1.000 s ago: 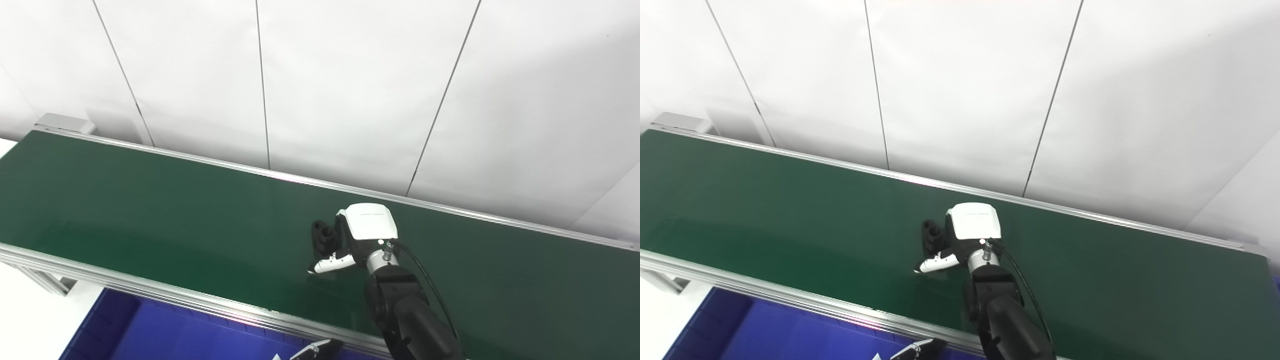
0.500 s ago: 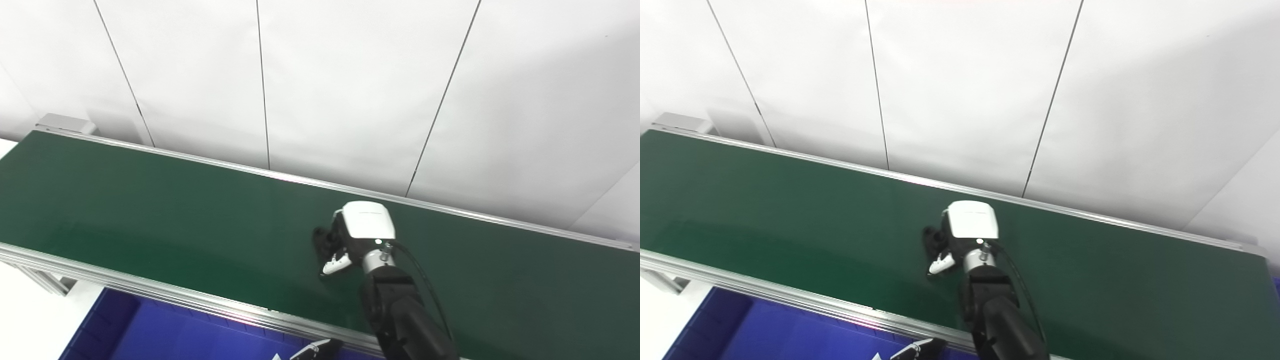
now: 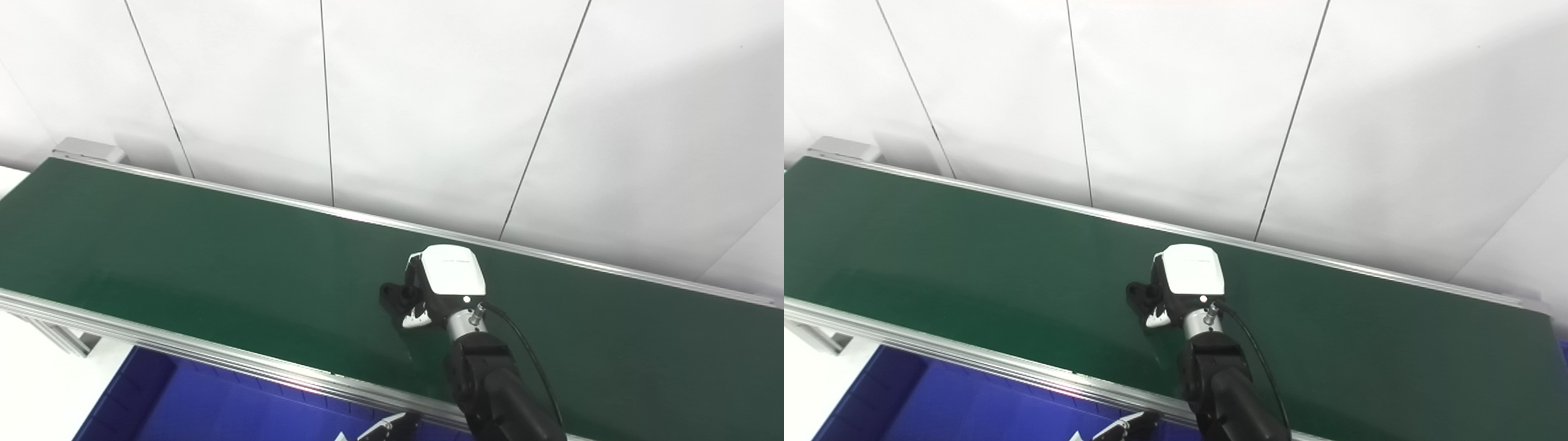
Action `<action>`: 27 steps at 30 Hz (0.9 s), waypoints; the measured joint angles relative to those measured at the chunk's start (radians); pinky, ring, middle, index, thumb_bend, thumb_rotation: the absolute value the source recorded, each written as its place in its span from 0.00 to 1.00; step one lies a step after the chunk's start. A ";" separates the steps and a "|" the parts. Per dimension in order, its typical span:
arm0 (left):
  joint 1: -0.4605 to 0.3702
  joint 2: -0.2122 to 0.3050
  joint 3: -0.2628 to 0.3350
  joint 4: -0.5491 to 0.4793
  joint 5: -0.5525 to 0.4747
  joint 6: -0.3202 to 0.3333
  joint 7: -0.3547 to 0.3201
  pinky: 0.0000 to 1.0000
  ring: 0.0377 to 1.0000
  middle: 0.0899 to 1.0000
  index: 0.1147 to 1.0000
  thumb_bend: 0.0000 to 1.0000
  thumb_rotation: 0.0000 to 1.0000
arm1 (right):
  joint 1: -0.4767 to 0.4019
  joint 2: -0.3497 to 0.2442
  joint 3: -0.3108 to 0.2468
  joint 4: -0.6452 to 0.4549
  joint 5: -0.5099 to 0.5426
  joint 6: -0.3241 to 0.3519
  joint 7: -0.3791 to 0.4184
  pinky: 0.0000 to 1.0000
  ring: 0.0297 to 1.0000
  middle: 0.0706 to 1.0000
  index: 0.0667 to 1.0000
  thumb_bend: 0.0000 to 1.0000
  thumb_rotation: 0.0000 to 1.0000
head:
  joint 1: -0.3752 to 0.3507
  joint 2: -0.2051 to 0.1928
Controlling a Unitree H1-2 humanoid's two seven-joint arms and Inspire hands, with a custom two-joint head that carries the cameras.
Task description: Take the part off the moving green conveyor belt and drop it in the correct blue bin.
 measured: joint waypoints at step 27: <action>0.001 0.002 -0.001 -0.003 0.000 0.000 0.000 0.75 0.83 0.83 0.84 1.00 0.97 | 0.190 -0.121 -0.106 -0.496 0.185 -0.029 0.216 0.19 0.23 0.43 0.45 0.53 0.00 | -0.046 0.011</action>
